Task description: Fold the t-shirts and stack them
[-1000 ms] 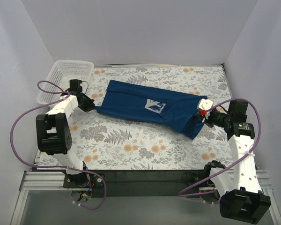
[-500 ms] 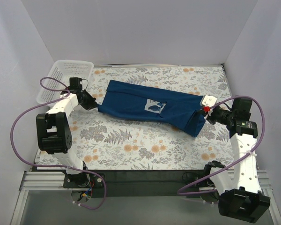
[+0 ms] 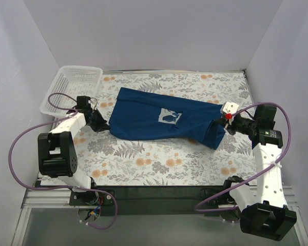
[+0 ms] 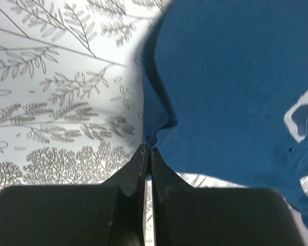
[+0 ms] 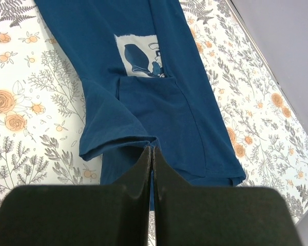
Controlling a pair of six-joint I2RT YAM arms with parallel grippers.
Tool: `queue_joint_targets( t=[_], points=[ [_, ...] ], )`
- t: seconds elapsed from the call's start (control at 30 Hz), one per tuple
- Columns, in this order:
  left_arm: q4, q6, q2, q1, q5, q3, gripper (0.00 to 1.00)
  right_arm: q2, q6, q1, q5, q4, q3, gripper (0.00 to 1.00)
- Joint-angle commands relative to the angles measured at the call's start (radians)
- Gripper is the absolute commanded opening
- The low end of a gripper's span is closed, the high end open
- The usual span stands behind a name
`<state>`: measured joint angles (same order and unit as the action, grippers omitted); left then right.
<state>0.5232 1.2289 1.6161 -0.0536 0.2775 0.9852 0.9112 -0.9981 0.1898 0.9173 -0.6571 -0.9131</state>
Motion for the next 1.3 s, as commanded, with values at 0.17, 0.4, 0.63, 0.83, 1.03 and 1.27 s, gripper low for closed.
queue_joint_targets(
  t=[0.17, 0.4, 0.63, 0.83, 1.03, 1.27],
  points=[
    [-0.017, -0.071, -0.13, -0.006, 0.035, -0.095, 0.04, -0.008, -0.004, 0.004, 0.049, -0.003, 0.017, 0.01],
    [-0.012, -0.106, -0.197, -0.006, -0.032, -0.122, 0.36, -0.005, -0.022, 0.003, 0.045, -0.004, 0.034, 0.01],
    [-0.06, -0.357, -0.33, 0.024, -0.044, -0.095, 0.52, 0.008, -0.04, 0.005, 0.051, -0.003, 0.034, 0.01],
    [-0.34, -0.851, -0.655, 0.161, 0.127, -0.359, 0.98, 0.038, -0.068, 0.003, 0.071, -0.003, 0.042, 0.01],
    [-0.37, -1.429, -0.656, 0.167, 0.212, -0.457, 0.98, 0.063, -0.077, 0.003, 0.104, -0.003, 0.031, 0.01],
    [-0.181, -1.66, -0.532, 0.167, 0.2, -0.388, 0.81, 0.066, -0.103, 0.004, 0.106, -0.003, 0.034, 0.01]
  ],
)
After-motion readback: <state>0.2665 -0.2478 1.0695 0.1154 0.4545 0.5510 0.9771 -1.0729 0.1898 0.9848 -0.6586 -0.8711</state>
